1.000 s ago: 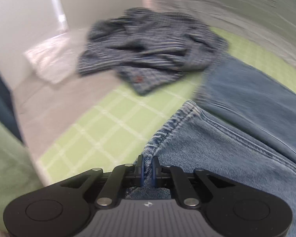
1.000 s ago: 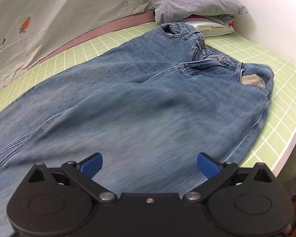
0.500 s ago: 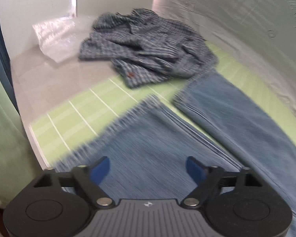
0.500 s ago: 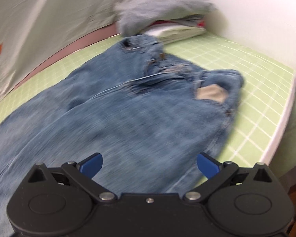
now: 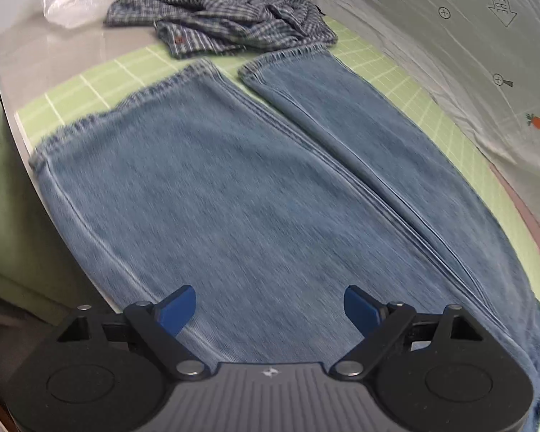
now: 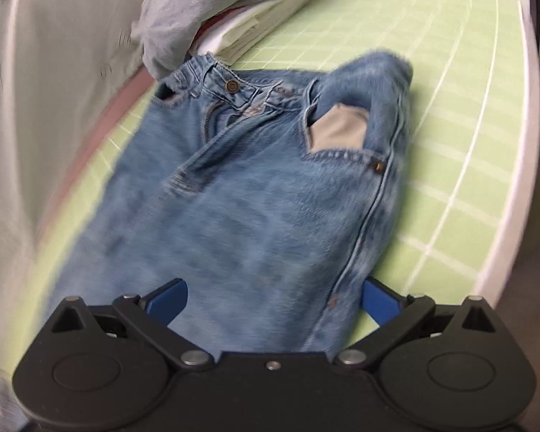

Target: Fold clothes

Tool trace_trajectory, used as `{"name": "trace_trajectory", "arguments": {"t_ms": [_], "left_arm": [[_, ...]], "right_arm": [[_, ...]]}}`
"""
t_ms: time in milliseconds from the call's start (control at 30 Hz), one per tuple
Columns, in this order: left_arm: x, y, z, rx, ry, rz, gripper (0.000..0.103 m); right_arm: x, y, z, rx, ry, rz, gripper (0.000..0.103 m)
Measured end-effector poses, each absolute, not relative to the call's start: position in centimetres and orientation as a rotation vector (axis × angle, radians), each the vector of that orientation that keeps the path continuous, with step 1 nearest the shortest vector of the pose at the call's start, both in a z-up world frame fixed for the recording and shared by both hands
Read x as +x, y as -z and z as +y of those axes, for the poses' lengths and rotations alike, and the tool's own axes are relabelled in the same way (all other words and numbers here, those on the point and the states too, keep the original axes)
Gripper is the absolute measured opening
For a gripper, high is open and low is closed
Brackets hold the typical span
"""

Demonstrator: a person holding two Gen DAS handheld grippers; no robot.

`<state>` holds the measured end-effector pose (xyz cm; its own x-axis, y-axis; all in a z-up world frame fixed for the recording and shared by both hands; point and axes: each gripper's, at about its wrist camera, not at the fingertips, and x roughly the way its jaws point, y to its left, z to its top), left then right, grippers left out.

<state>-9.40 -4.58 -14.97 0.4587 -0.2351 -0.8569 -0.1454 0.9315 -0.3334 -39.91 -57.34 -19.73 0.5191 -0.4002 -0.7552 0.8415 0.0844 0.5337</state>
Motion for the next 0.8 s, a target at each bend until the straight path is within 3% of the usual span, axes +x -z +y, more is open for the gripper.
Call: {"name": "trace_trajectory", "arguments": {"t_ms": [167,300,533,600,700,800], "left_arm": [[-10.6,15.2,-5.6,-0.413,0.068,1.124,0.09],[-11.2,15.5,-6.3,-0.423,0.069,1.141,0.09],[-11.7,15.7,-7.0,-0.429,0.094,1.165,0.09],[-11.9,15.6,-7.1,-0.429,0.103,1.166,0.09],[-12.0,15.7,-6.9,-0.445,0.109,1.171,0.09],[-12.1,16.0,-6.7,-0.462,0.105,1.184,0.09]], "right_arm": [[-42.2,21.2,-57.7,1.438,0.854,0.331,0.102],[-42.3,22.2,-56.5,1.553,0.743,0.339,0.102],[-39.0,22.6,-55.2,1.59,0.582,0.424,0.102],[-38.4,22.0,-55.4,1.616,0.544,0.381,0.102],[-38.4,21.2,-55.7,1.697,0.404,0.17,0.102],[-37.6,20.9,-56.2,1.68,0.412,0.194,0.102]]}}
